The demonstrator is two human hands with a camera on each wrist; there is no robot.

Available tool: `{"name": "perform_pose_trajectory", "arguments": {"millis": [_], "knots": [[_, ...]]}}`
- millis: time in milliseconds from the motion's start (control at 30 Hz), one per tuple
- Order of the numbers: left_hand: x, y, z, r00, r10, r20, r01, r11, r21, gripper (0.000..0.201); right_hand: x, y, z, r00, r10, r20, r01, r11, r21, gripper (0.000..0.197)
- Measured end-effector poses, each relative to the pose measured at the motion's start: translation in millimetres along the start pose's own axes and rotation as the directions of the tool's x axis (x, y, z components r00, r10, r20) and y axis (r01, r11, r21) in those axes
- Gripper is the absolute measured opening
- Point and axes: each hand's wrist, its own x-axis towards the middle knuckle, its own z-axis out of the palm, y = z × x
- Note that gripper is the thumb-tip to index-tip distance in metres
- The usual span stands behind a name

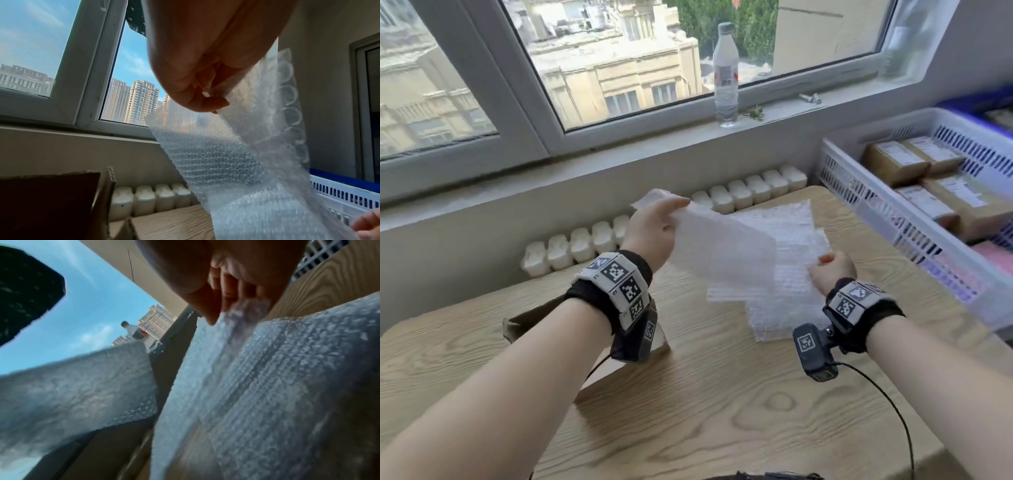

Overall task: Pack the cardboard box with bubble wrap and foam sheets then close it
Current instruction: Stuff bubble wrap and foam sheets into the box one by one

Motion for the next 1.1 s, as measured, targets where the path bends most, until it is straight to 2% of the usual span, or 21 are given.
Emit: {"name": "perform_pose_trajectory", "arguments": {"millis": [67,100,133,167,200,267,333,367,433,467,533,600,667,733,833,900,933,1000,1067,1100], "knots": [[3.0,-5.2,0.4,1.0,-0.012,-0.017,0.011,0.999,-0.047,0.049,-1.8,-4.7,5.3,0.995,0.026,0.093,-0.014,0.992,-0.129,0.045],[4.8,-8.8,-0.3,0.999,-0.021,-0.027,0.019,0.997,-0.078,0.048,-4.4,-11.4,10.1,0.992,-0.006,0.123,0.023,0.991,-0.135,0.052],[6.3,-12.2,-1.8,0.999,-0.036,-0.033,0.032,0.993,-0.111,0.047,-8.0,-20.6,15.4,0.985,-0.04,0.167,0.053,0.996,-0.07,0.054],[7.4,-15.4,-4.4,0.998,-0.056,-0.034,0.051,0.989,-0.139,0.046,-11.2,-29.8,21.5,0.971,-0.09,0.221,0.078,0.995,0.066,0.053],[7.8,-18.0,-7.8,0.996,-0.078,-0.035,0.072,0.985,-0.157,0.045,-16.7,-40.1,27.7,0.95,-0.105,0.295,0.039,0.974,0.223,0.051],[7.7,-23.9,-17.3,0.991,-0.124,-0.052,0.114,0.978,-0.177,0.039,-29.2,-61.7,35.1,0.895,-0.129,0.426,-0.113,0.861,0.496,0.044],[4.5,-30.5,-29.4,0.982,-0.171,-0.084,0.153,0.971,-0.184,0.035,-37.8,-80.4,34.1,0.882,-0.134,0.453,-0.211,0.745,0.633,0.032],[2.3,-33.8,-36.0,0.977,-0.186,-0.103,0.165,0.969,-0.181,0.034,-42.7,-89.5,31.5,0.878,-0.153,0.454,-0.218,0.716,0.663,0.026],[-3.1,-38.8,-48.6,0.971,-0.198,-0.131,0.174,0.97,-0.171,0.036,-49.4,-101.3,28.9,0.839,-0.276,0.468,-0.117,0.749,0.652,0.015],[-5.8,-40.7,-54.1,0.97,-0.197,-0.14,0.174,0.971,-0.164,0.037,-53.1,-105.9,29.0,0.805,-0.352,0.477,-0.017,0.791,0.612,0.016],[-10.5,-44.6,-64.3,0.969,-0.199,-0.145,0.176,0.973,-0.152,0.041,-60.3,-114.8,30.2,0.761,-0.465,0.452,0.221,0.842,0.493,0.031],[-14.7,-47.8,-74.6,0.968,-0.208,-0.143,0.186,0.971,-0.153,0.043,-70.4,-125.4,29.0,0.755,-0.549,0.358,0.408,0.821,0.399,0.034],[-20.3,-49.6,-84.7,0.962,-0.216,-0.165,0.197,0.973,-0.121,0.033,-80.7,-134.3,27.2,0.751,-0.604,0.267,0.506,0.786,0.354,0.023],[-25.1,-49.9,-93.1,0.957,-0.193,-0.219,0.191,0.981,-0.03,0.019,-89.9,-141.6,23.9,0.749,-0.625,0.219,0.557,0.773,0.304,0.017],[-33.4,-48.7,-107.2,0.948,-0.184,-0.261,0.186,0.982,-0.016,0.019,-105.0,-152.6,18.4,0.72,-0.648,0.247,0.582,0.759,0.292,0.025],[-36.0,-50.0,-115.6,0.95,-0.219,-0.223,0.191,0.972,-0.14,0.02,-114.5,-160.7,14.7,0.691,-0.651,0.314,0.564,0.758,0.327,0.024],[-38.2,-49.6,-119.4,0.95,-0.246,-0.194,0.193,0.947,-0.258,0.02,-118.6,-164.3,14.2,0.681,-0.648,0.343,0.537,0.759,0.368,0.023],[-43.9,-48.5,-126.0,0.945,-0.311,-0.106,0.224,0.846,-0.484,0.032,-128.9,-171.5,14.7,0.676,-0.643,0.361,0.488,0.757,0.434,0.024],[-53.8,-48.2,-128.6,0.936,-0.351,-0.022,0.28,0.781,-0.558,0.05,-137.5,-177.8,17.7,0.684,-0.639,0.352,0.46,0.753,0.471,0.024],[-58.1,-49.3,-128.1,0.934,-0.357,0.0,0.295,0.773,-0.562,0.052,-143.0,-180.6,18.5,0.686,-0.634,0.356,0.439,0.752,0.492,0.022]]}}
